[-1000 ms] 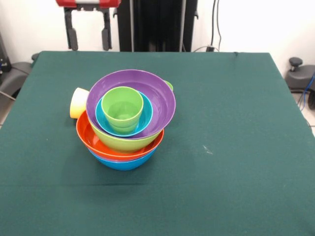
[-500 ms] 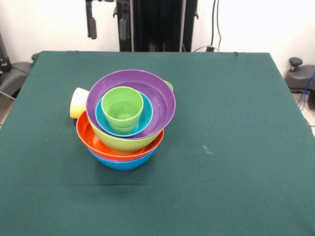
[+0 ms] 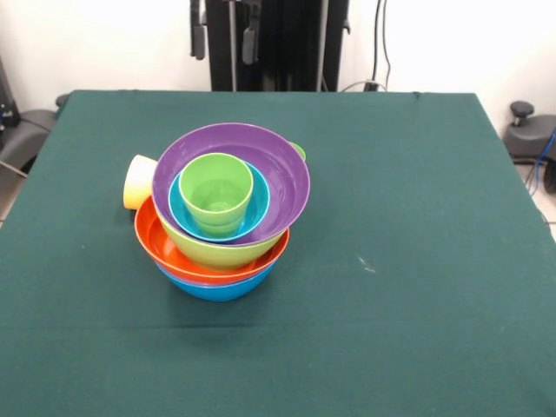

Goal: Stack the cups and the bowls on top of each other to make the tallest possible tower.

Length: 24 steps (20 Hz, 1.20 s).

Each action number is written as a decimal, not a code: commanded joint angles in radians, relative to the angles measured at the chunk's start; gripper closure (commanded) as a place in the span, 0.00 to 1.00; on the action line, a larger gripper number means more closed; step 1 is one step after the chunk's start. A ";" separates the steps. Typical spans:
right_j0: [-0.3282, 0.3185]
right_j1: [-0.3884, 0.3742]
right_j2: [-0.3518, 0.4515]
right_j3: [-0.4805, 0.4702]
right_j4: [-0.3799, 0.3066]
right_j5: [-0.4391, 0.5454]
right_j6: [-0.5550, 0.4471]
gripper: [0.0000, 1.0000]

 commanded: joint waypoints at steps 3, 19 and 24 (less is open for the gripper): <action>0.135 0.031 -0.137 0.100 0.014 -0.118 0.312 0.00; 0.204 0.172 -0.182 0.021 0.037 -0.233 0.343 0.00; 0.212 0.216 -0.183 -0.006 0.049 -0.258 0.331 0.00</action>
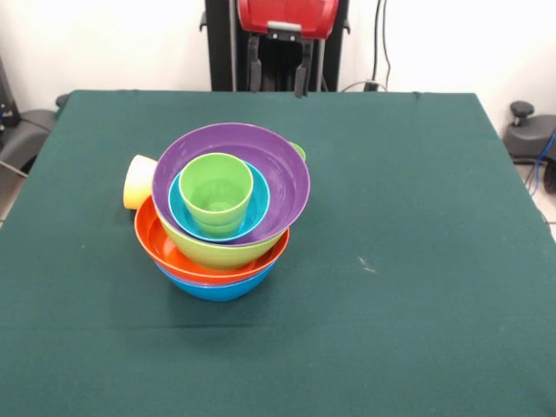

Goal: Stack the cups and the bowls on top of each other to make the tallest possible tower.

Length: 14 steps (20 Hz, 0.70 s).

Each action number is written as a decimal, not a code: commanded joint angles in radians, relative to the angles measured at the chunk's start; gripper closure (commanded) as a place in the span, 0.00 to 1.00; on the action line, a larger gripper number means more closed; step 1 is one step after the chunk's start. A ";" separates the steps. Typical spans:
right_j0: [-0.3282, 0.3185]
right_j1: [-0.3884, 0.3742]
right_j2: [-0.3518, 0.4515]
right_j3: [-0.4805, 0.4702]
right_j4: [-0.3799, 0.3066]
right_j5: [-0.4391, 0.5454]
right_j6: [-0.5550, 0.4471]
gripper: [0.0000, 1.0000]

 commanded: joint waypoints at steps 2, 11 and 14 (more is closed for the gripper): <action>0.030 0.145 -0.016 -0.040 0.023 -0.086 0.132 0.00; 0.127 0.183 -0.103 -0.054 0.041 -0.131 0.208 0.00; 0.148 0.215 -0.124 -0.063 0.059 -0.170 0.212 0.00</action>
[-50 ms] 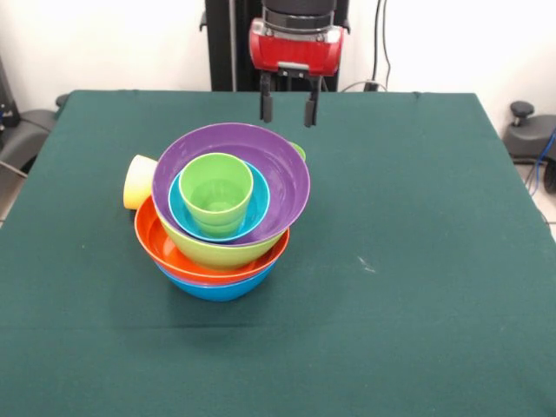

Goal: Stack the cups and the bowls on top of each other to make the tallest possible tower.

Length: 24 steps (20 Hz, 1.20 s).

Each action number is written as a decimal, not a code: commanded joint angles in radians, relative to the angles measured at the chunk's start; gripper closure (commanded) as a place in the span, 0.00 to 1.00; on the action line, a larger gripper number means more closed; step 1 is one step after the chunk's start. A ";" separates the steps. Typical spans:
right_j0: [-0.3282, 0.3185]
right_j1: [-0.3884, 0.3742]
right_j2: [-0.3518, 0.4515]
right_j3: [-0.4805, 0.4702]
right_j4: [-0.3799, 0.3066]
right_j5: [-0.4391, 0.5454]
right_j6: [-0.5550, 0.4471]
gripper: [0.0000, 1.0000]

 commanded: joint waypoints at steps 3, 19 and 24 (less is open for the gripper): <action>0.082 0.118 -0.058 -0.065 0.063 -0.119 0.201 0.00; 0.038 0.236 -0.042 -0.162 0.075 -0.190 0.083 0.00; 0.015 0.226 -0.029 -0.147 0.068 -0.183 0.069 0.00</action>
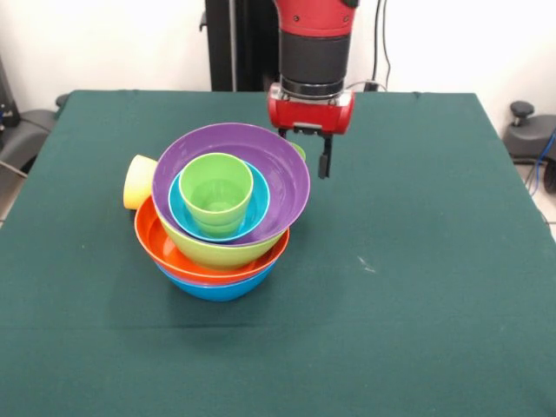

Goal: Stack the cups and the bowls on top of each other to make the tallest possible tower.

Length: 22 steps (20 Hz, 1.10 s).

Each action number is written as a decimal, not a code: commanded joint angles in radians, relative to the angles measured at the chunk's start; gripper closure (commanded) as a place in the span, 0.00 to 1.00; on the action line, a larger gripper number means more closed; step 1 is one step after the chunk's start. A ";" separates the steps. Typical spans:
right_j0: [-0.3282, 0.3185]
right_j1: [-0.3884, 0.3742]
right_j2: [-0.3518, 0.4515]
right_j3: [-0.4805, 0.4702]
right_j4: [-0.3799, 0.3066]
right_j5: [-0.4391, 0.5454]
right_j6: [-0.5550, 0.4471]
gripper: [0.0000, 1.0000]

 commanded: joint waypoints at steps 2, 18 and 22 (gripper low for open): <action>-0.052 0.020 0.050 -0.053 0.002 -0.015 0.058 0.00; -0.029 -0.029 0.020 0.030 -0.004 -0.051 0.105 0.00; -0.012 -0.049 0.007 0.059 0.005 -0.055 0.127 0.00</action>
